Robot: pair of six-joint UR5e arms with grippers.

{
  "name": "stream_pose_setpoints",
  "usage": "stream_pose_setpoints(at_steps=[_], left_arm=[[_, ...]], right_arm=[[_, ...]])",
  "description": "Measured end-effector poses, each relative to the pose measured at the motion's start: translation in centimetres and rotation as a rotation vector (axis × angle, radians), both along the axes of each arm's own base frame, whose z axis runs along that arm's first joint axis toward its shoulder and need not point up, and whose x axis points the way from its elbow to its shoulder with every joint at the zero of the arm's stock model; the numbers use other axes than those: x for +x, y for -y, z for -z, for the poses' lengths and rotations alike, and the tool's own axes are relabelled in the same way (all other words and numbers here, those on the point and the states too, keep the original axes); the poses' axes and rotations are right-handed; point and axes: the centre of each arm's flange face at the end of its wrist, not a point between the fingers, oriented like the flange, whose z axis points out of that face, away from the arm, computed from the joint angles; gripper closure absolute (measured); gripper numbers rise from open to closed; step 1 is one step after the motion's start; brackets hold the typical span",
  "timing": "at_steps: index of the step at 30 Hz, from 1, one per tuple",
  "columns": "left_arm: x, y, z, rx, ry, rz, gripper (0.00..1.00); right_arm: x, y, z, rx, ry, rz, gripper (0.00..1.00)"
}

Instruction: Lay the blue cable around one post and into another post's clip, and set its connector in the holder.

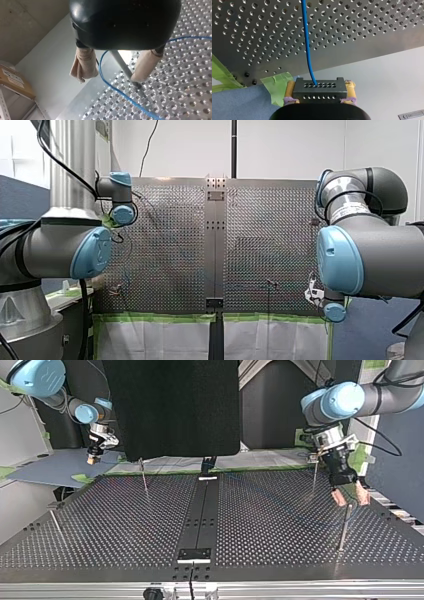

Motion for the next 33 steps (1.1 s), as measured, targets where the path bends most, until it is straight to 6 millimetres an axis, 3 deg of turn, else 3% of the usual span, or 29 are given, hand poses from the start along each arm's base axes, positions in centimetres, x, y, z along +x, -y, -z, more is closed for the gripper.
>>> stream_pose_setpoints(at_steps=[9, 21, 33], left_arm=[[2.1, -1.3, -1.5, 0.004, 0.019, -0.019, 0.00], [5.9, -2.1, -1.3, 0.015, 0.006, -0.006, 0.00], [6.4, -4.0, -1.1, 0.032, -0.014, -0.057, 0.00]], right_arm=[[0.1, 0.0, 0.0, 0.000, 0.001, -0.002, 1.00], [-0.1, 0.0, 0.0, 0.000, 0.005, 0.002, 1.00], [-1.2, 0.4, -0.2, -0.003, 0.012, 0.005, 1.00]])
